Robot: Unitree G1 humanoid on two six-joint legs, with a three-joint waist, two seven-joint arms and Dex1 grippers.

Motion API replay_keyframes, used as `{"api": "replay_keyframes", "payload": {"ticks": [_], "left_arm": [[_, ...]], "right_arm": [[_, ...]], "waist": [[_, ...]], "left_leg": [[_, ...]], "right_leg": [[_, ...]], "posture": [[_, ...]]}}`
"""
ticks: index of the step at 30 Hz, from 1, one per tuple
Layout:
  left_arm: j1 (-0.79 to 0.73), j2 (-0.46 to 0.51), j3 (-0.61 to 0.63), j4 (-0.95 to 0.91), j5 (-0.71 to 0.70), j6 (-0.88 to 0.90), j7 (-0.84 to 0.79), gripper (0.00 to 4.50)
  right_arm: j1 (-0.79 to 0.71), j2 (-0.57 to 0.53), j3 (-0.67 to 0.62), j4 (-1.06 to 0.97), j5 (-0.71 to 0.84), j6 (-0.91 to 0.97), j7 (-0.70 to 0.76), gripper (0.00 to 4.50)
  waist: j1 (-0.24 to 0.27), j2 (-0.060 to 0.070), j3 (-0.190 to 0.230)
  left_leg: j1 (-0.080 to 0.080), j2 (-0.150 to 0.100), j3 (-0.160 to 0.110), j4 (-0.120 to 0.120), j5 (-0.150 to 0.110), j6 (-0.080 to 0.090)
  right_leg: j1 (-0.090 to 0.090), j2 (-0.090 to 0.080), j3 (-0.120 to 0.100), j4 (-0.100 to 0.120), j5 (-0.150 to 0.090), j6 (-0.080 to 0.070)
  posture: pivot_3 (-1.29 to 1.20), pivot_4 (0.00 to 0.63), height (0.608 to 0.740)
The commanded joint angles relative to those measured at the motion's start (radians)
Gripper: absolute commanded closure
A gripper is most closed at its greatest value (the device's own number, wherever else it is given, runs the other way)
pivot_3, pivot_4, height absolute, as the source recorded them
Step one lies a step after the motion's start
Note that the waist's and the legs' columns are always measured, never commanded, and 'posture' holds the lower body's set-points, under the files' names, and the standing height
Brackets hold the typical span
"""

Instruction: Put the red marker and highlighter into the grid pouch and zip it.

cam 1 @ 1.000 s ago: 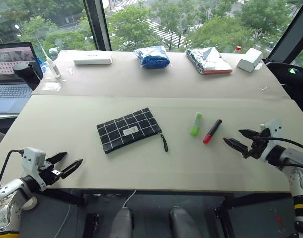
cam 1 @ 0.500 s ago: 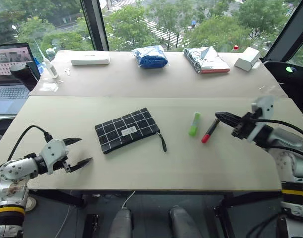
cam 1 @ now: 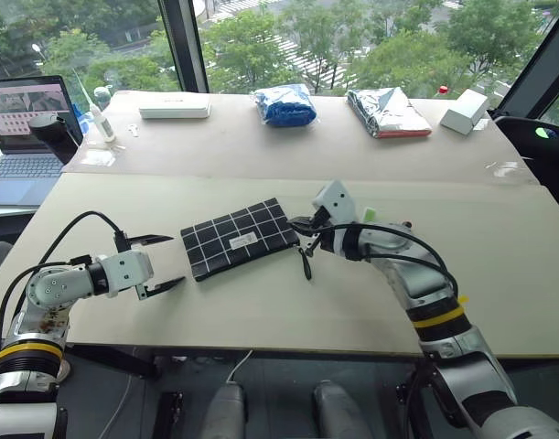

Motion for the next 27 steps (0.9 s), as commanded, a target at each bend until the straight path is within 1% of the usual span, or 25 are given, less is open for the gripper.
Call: {"api": "replay_keyframes", "payload": {"ticks": [1, 6, 9, 14, 21, 23, 27], "left_arm": [[0.002, -0.013, -0.028, -0.004, 0.007, 0.007, 0.011, 0.0], [0.004, -0.021, -0.032, -0.022, -0.007, 0.022, 0.012, 0.0], [0.005, -0.023, -0.031, -0.03, -0.012, 0.031, 0.013, 0.0], [0.011, -0.023, -0.032, -0.041, -0.028, 0.041, 0.009, 0.0], [0.01, -0.025, -0.039, -0.045, -0.044, 0.052, -0.003, 0.0], [0.01, -0.025, -0.041, -0.043, -0.045, 0.052, -0.008, 0.0], [0.005, -0.023, -0.043, -0.037, -0.046, 0.051, -0.014, 0.0]], "right_arm": [[-0.046, 0.007, 0.046, 0.073, -0.105, -0.068, -0.04, 4.48], [-0.054, 0.019, 0.105, 0.142, -0.183, -0.13, -0.022, 4.48], [-0.056, 0.034, 0.099, 0.148, -0.186, -0.141, -0.007, 4.48], [-0.1, 0.056, 0.016, 0.172, -0.147, -0.155, -0.015, 4.48], [-0.122, 0.09, -0.06, 0.113, -0.066, -0.11, 0.027, 4.48], [-0.11, 0.096, -0.06, 0.084, -0.047, -0.083, 0.047, 4.48], [-0.064, 0.111, -0.012, 0.048, -0.068, -0.055, 0.053, 4.48]], "waist": [[-0.001, 0.0, 0.0], [-0.005, 0.0, 0.0], [-0.008, 0.0, 0.0], [-0.009, 0.0, 0.0], [-0.01, 0.0, 0.0], [-0.01, 0.0, 0.0], [-0.01, 0.0, 0.0]], "left_leg": [[0.0, 0.0, 0.0, 0.0, 0.0, 0.0], [0.0, 0.0, 0.0, 0.0, 0.0, 0.0], [0.0, 0.0, 0.0, 0.0, 0.0, 0.0], [0.0, 0.0, 0.0, 0.0, 0.0, 0.0], [0.0, 0.0, 0.0, -0.001, 0.0, 0.0], [0.0, 0.0, 0.0, -0.001, 0.0, 0.0], [0.0, 0.0, 0.0, -0.001, 0.0, 0.0]], "right_leg": [[0.0, 0.0, 0.0, 0.0, 0.0, 0.0], [0.0, 0.0, 0.0, 0.0, 0.0, -0.001], [0.0, 0.0, 0.0, 0.0, 0.0, -0.001], [0.0, 0.0, 0.0, 0.0, 0.001, -0.001], [0.0, 0.0, 0.0, 0.0, 0.001, -0.001], [0.0, 0.0, 0.0, 0.0, 0.001, -0.001], [0.0, 0.0, 0.0, 0.0, 0.001, -0.001]], "posture": [[0.0, 0.15, 0.74], [0.0, 0.15, 0.74], [0.0, 0.15, 0.74], [0.0, 0.15, 0.74], [0.0, 0.15, 0.74], [0.0, 0.15, 0.74], [0.0, 0.15, 0.74]]}}
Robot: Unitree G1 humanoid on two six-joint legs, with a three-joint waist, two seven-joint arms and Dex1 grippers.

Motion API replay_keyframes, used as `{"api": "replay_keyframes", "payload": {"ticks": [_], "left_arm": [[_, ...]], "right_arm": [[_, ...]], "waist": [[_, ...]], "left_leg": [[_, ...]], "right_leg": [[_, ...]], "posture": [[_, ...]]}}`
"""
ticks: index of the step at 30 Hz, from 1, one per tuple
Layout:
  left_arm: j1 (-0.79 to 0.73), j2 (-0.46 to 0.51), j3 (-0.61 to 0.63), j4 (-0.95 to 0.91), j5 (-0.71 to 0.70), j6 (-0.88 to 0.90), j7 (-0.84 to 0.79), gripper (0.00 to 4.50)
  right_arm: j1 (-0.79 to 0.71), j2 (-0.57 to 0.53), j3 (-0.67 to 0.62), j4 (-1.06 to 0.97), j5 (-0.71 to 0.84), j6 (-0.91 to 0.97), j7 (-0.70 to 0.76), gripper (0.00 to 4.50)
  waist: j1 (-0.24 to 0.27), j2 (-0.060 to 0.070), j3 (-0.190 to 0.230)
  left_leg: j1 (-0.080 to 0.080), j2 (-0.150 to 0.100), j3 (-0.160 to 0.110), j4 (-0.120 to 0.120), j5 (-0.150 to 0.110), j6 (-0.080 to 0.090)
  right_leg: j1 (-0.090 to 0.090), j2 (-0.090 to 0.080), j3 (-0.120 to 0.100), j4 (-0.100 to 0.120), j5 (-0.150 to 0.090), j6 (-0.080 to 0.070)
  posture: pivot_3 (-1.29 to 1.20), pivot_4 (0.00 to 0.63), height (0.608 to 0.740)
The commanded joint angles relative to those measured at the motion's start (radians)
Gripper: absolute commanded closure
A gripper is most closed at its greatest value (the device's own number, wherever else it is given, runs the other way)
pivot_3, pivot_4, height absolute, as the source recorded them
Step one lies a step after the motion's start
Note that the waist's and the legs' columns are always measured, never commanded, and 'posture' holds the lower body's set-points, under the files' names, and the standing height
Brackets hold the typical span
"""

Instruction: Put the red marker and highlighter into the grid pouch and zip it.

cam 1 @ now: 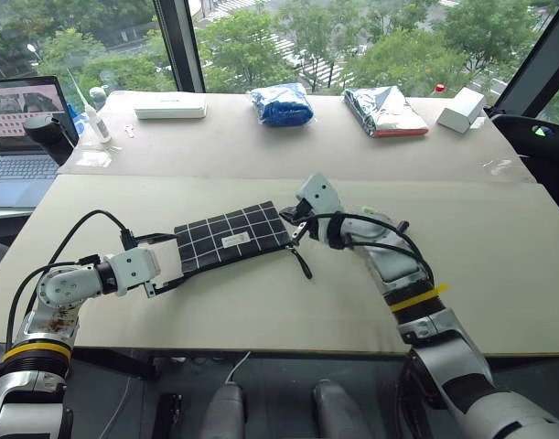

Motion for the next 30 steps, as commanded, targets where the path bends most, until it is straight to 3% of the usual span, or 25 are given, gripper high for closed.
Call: {"api": "replay_keyframes", "payload": {"ticks": [1, 10, 23, 30], "left_arm": [[0.002, -0.001, -0.021, -0.007, -0.002, 0.002, -0.021, 0.0], [0.001, 0.001, -0.026, -0.026, -0.009, 0.01, -0.029, 0.0], [-0.054, -0.008, -0.069, 0.003, 0.015, -0.043, -0.062, 0.0], [-0.06, -0.086, -0.129, -0.028, 0.029, -0.119, -0.049, 0.0]], "right_arm": [[0.033, 0.02, 0.032, -0.051, -0.009, 0.022, -0.003, 4.48], [0.056, 0.032, 0.105, 0.074, -0.132, -0.031, -0.091, 4.48], [0.079, -0.041, 0.154, 0.101, -0.214, -0.152, -0.051, 4.48], [0.076, -0.024, 0.132, 0.102, -0.212, -0.149, -0.053, 4.48]], "waist": [[0.0, 0.0, 0.0], [0.0, 0.0, 0.0], [0.002, 0.0, 0.0], [0.003, 0.0, 0.0]], "left_leg": [[0.0, 0.0, 0.0, 0.0, 0.0, 0.0], [0.0, 0.0, 0.0, 0.0, 0.0, 0.0], [0.0, 0.0, 0.0, 0.0, 0.0, 0.0], [0.0, 0.0, 0.0, 0.0, 0.0, 0.0]], "right_leg": [[0.0, 0.0, 0.0, 0.0, 0.0, 0.0], [0.0, 0.0, 0.0, 0.0, 0.0, 0.0], [0.0, 0.0, 0.0, 0.0, -0.002, 0.003], [0.001, 0.0, 0.0, 0.0, 0.0, 0.001]], "posture": [[0.0, 0.15, 0.74], [0.0, 0.15, 0.74], [0.0, 0.15, 0.74], [0.0, 0.15, 0.74]]}}
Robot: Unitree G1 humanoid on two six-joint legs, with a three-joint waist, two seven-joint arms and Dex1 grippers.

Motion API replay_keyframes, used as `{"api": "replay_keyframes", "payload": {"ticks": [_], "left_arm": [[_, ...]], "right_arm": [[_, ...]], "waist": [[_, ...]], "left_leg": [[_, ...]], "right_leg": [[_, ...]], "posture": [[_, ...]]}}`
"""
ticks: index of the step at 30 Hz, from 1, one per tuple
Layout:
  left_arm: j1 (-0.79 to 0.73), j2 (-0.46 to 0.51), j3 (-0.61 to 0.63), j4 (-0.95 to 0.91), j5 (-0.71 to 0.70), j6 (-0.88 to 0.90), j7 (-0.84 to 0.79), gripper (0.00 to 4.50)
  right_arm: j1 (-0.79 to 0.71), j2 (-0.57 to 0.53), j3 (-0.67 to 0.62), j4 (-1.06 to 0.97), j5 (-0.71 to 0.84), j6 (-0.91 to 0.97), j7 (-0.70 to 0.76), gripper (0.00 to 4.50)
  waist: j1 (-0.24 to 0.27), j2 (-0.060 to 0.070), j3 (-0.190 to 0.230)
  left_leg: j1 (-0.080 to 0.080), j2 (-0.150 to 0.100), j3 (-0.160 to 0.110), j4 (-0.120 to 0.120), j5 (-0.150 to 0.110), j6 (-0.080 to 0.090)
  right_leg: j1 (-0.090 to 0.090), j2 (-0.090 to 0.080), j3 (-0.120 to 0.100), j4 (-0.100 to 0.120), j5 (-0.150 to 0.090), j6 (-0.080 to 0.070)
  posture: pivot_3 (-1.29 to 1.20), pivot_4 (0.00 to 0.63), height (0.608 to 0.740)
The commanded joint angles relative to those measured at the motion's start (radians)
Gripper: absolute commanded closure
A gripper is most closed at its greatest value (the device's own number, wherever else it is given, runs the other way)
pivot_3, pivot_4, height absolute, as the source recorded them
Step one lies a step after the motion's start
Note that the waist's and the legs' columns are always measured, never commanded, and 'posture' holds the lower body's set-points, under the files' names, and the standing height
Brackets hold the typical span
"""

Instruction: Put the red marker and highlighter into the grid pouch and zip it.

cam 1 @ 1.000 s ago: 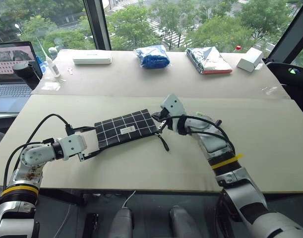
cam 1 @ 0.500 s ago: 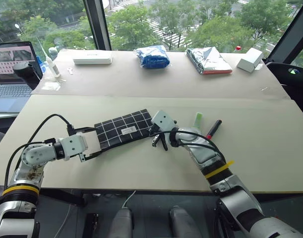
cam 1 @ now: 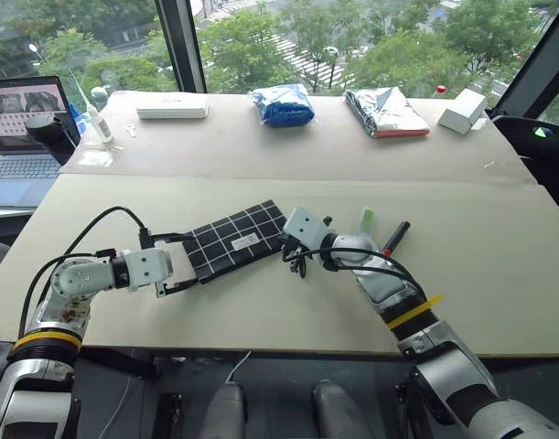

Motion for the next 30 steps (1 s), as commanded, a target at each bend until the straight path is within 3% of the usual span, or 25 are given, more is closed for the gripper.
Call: {"api": "replay_keyframes", "payload": {"ticks": [1, 8, 18, 25, 28, 30], "left_arm": [[0.026, -0.04, -0.049, -0.049, 0.007, -0.043, -0.003, 0.0], [-0.024, -0.036, -0.067, 0.049, 0.143, -0.157, 0.124, 0.0], [-0.127, 0.008, -0.096, 0.172, 0.156, -0.252, 0.143, 0.0], [-0.162, -0.023, -0.121, 0.215, 0.129, -0.304, 0.129, 0.0], [-0.163, -0.035, -0.134, 0.21, 0.083, -0.31, 0.08, 0.72], [-0.159, -0.037, -0.141, 0.209, 0.059, -0.308, 0.045, 1.47]], "right_arm": [[0.008, 0.003, -0.013, 0.017, -0.008, 0.01, -0.004, 4.48], [0.02, 0.005, -0.02, -0.003, 0.0, 0.021, 0.006, 4.48], [0.018, -0.003, -0.034, 0.004, -0.004, 0.022, -0.001, 4.48], [0.023, -0.002, -0.039, 0.001, -0.004, 0.025, -0.005, 4.48], [0.025, -0.003, -0.041, 0.0, -0.005, 0.027, -0.006, 4.5], [0.026, -0.004, -0.043, -0.002, -0.005, 0.028, -0.006, 4.5]], "waist": [[0.0, 0.0, 0.0], [0.001, 0.0, -0.001], [-0.003, 0.0, -0.001], [-0.002, 0.0, -0.001], [-0.001, 0.0, -0.001], [-0.001, 0.0, -0.001]], "left_leg": [[0.0, 0.0, 0.0, 0.0, 0.0, 0.0], [0.001, 0.0, 0.0, 0.0, 0.0, 0.0], [0.001, 0.0, -0.001, 0.0, 0.0, 0.0], [0.001, 0.0, -0.001, 0.0, 0.0, 0.0], [0.001, 0.0, -0.001, 0.0, 0.0, 0.0], [0.001, 0.0, -0.001, 0.0, 0.0, 0.0]], "right_leg": [[0.0, 0.0, 0.0, 0.0, 0.0, 0.0], [0.001, 0.0, 0.0, 0.0, 0.0, 0.0], [0.001, 0.0, 0.0, 0.0, -0.001, 0.002], [0.001, 0.0, 0.0, 0.0, -0.002, 0.003], [0.001, 0.0, 0.0, 0.0, -0.001, 0.002], [0.001, 0.0, 0.0, 0.0, -0.001, 0.002]], "posture": [[0.0, 0.15, 0.74], [0.0, 0.15, 0.74], [0.0, 0.15, 0.74], [0.0, 0.15, 0.74], [0.0, 0.15, 0.74], [0.0, 0.15, 0.74]]}}
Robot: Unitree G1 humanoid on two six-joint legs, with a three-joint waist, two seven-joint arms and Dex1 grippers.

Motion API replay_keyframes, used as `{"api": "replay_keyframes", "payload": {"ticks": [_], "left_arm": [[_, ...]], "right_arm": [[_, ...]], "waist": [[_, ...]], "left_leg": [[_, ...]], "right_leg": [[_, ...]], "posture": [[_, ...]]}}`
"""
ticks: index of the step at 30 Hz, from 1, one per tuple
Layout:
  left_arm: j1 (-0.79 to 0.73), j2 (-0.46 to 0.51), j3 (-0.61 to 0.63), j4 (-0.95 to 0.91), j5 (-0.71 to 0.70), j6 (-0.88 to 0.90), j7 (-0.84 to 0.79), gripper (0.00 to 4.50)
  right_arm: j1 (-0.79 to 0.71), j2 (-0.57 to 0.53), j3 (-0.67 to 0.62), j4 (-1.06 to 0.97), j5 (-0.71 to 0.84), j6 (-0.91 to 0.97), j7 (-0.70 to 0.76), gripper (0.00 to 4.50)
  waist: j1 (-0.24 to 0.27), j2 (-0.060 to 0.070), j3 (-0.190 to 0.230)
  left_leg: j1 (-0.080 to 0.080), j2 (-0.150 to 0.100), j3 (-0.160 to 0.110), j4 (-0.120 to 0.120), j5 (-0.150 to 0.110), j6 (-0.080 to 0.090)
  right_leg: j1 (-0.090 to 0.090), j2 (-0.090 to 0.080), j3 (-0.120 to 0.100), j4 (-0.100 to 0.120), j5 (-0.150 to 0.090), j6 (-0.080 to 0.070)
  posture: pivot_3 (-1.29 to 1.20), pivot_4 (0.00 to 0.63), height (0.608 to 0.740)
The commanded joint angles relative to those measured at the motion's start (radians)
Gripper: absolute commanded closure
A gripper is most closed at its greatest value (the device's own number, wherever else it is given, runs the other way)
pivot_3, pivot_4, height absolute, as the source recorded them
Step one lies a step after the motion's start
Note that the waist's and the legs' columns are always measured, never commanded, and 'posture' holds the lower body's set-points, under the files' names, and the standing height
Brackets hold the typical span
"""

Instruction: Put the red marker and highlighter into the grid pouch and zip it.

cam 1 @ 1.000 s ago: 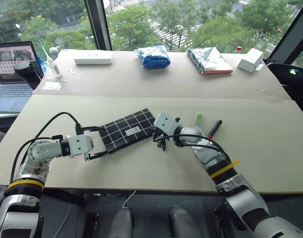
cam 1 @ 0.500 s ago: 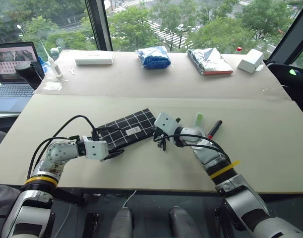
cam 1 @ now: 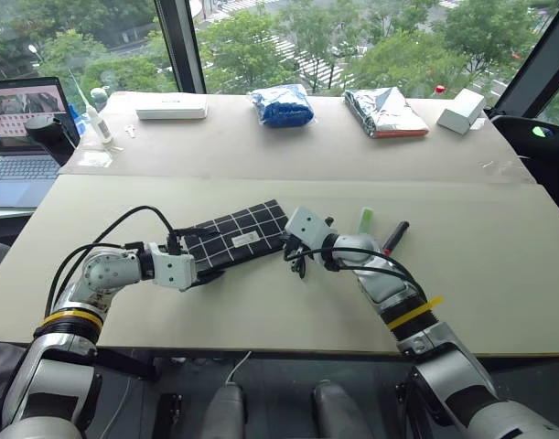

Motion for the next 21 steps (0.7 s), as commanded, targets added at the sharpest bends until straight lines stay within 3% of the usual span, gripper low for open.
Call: {"api": "replay_keyframes", "payload": {"ticks": [1, 8, 14, 21], "left_arm": [[-0.004, -0.001, -0.013, -0.006, -0.069, -0.007, -0.066, 1.94], [-0.001, -0.005, -0.01, -0.004, -0.102, -0.001, -0.107, 4.46], [0.005, -0.013, 0.002, -0.008, -0.119, 0.038, -0.105, 4.46], [0.03, -0.019, 0.021, -0.039, -0.122, 0.113, -0.077, 4.5]], "right_arm": [[0.018, -0.01, -0.016, -0.004, -0.007, 0.02, -0.006, 4.5], [0.018, -0.012, -0.022, -0.003, -0.008, 0.02, -0.005, 4.5], [0.02, -0.015, -0.024, -0.005, 0.008, 0.008, 0.021, 4.5], [0.02, 0.022, -0.126, -0.048, 0.152, 0.087, 0.081, 2.39]], "waist": [[-0.001, 0.0, 0.0], [-0.001, 0.0, 0.0], [-0.001, 0.0, 0.0], [-0.002, 0.0, 0.0]], "left_leg": [[0.0, 0.0, 0.0, 0.0, 0.0, 0.0], [0.0, 0.0, 0.0, 0.0, 0.0, 0.0], [0.0, 0.0, 0.0, 0.0, 0.0, 0.0], [0.0, 0.0, 0.0, 0.0, 0.0, 0.0]], "right_leg": [[0.0, 0.0, 0.0, 0.0, 0.0, 0.0], [0.0, 0.0, 0.0, 0.0, 0.0, 0.0], [0.0, 0.0, 0.0, 0.0, 0.0, 0.0], [0.0, 0.0, 0.0, 0.0, 0.0, 0.0]], "posture": [[0.0, 0.15, 0.74], [0.0, 0.15, 0.74], [0.0, 0.15, 0.74], [0.0, 0.15, 0.74]]}}
